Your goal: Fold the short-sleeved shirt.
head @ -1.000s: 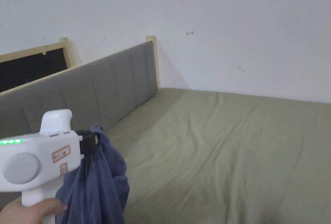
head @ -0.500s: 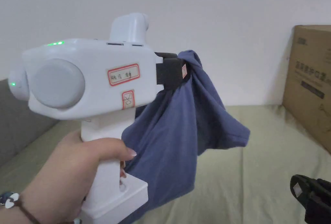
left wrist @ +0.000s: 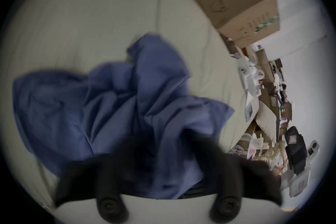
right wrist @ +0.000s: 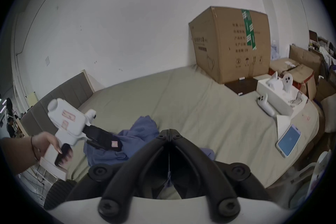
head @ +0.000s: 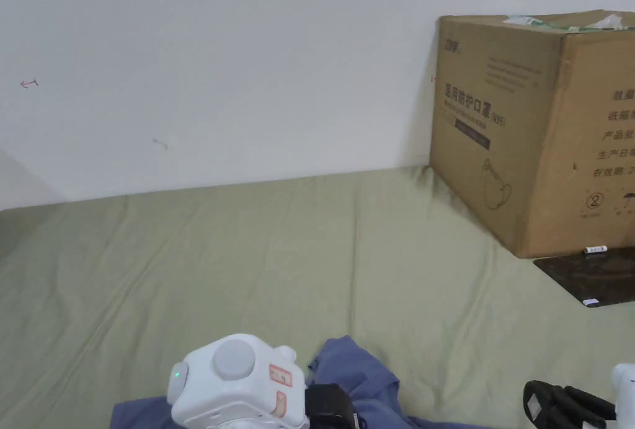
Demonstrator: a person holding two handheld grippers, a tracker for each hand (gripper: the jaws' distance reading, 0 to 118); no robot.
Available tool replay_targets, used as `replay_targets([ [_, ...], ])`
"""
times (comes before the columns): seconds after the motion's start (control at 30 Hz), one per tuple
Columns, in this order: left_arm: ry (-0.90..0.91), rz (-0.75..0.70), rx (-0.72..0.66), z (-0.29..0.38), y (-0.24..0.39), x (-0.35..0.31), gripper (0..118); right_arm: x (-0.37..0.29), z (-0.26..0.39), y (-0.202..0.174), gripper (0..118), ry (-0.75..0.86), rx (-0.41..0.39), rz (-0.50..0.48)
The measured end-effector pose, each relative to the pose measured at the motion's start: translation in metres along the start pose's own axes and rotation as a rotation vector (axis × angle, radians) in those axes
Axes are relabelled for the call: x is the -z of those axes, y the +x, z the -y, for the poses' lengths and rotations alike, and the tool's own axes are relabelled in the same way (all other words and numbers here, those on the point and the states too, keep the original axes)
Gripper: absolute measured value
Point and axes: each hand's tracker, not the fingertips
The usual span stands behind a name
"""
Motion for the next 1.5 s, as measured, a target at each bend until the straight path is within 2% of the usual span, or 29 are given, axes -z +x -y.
replay_targets([
  [0.03, 0.031, 0.020, 0.005, 0.001, -0.003, -0.008, 98, 0.001, 0.001, -0.001, 0, -0.004, 0.000, -0.004],
  [0.07, 0.049, 0.011, 0.018, -0.001, -0.004, -0.017, 94, 0.002, 0.001, -0.002, 0, -0.006, -0.002, -0.005],
  [0.17, 0.215, 0.000, 0.100, 0.004, 0.005, -0.072, 95, 0.001, -0.004, -0.009, 0, 0.006, -0.012, -0.015],
  [0.3, 0.796, -0.092, 0.275, 0.058, 0.022, -0.171, 97, -0.005, -0.018, -0.025, 0, 0.069, -0.006, -0.053],
  [0.37, 1.042, -0.211, 0.292, 0.099, 0.024, -0.199, 97, -0.008, -0.024, -0.037, 0, 0.139, -0.012, -0.074],
  [0.47, 1.210, -0.275, 0.252, 0.143, 0.012, -0.217, 96, -0.012, -0.029, -0.056, 0, 0.227, -0.041, -0.071],
  [0.5, 1.230, -0.278, 0.244, 0.148, 0.009, -0.216, 88, -0.012, -0.029, -0.062, 0, 0.257, -0.044, -0.075],
  [0.53, 1.236, -0.286, 0.234, 0.158, 0.004, -0.217, 70, -0.013, -0.030, -0.068, 0, 0.294, -0.044, -0.087],
  [0.57, 1.240, -0.299, 0.228, 0.165, 0.001, -0.217, 40, -0.014, -0.029, -0.073, 0, 0.326, -0.043, -0.088],
  [0.6, 1.239, -0.345, 0.212, 0.173, -0.001, -0.216, 0, -0.017, -0.029, -0.079, 0, 0.355, -0.043, -0.079],
  [0.63, 1.238, -0.381, 0.183, 0.179, -0.004, -0.214, 0, -0.019, -0.030, -0.084, 0, 0.382, -0.039, -0.068],
  [0.7, 1.285, -0.343, 0.109, 0.203, -0.015, -0.216, 0, -0.024, -0.029, -0.090, 0, 0.412, -0.024, -0.059],
  [0.73, 1.278, -0.327, 0.095, 0.211, -0.020, -0.217, 0, -0.028, -0.029, -0.092, 0, 0.432, -0.016, -0.066],
  [0.8, 1.272, -0.395, 0.105, 0.214, -0.023, -0.218, 0, -0.032, -0.027, -0.095, 0, 0.456, -0.014, -0.069],
  [0.9, 1.246, -0.499, 0.193, 0.209, -0.023, -0.220, 0, -0.030, -0.026, -0.101, 0, 0.457, -0.046, -0.053],
  [0.97, 1.254, -0.470, 0.179, 0.208, -0.023, -0.223, 0, -0.024, -0.024, -0.105, 0, 0.435, -0.061, -0.039],
  [1.1, 1.238, -0.459, 0.135, 0.191, -0.029, -0.232, 0, -0.015, -0.022, -0.106, 0, 0.388, -0.031, -0.065],
  [1.17, 1.035, -0.384, 0.128, 0.145, -0.052, -0.245, 0, -0.010, -0.023, -0.112, 0, 0.353, -0.063, -0.048],
  [1.27, 0.529, -0.209, -0.122, 0.051, -0.124, -0.232, 0, 0.001, -0.025, -0.116, 0, 0.305, -0.092, -0.093],
  [1.3, 0.427, -0.146, -0.161, 0.029, -0.150, -0.221, 0, 0.005, -0.025, -0.117, 0, 0.292, -0.096, -0.101],
  [1.37, 0.331, -0.241, -0.151, 0.000, -0.182, -0.190, 0, 0.016, -0.023, -0.119, 0, 0.257, -0.100, -0.107],
  [1.4, 0.292, -0.323, -0.107, -0.013, -0.190, -0.176, 3, 0.020, -0.021, -0.119, 0, 0.241, -0.098, -0.114],
  [1.43, 0.267, -0.396, -0.053, -0.018, -0.195, -0.160, 23, 0.026, -0.019, -0.118, 0, 0.219, -0.091, -0.122],
  [1.5, 0.229, -0.420, -0.023, -0.035, -0.214, -0.133, 99, 0.037, -0.015, -0.117, 0, 0.177, -0.090, -0.122],
])
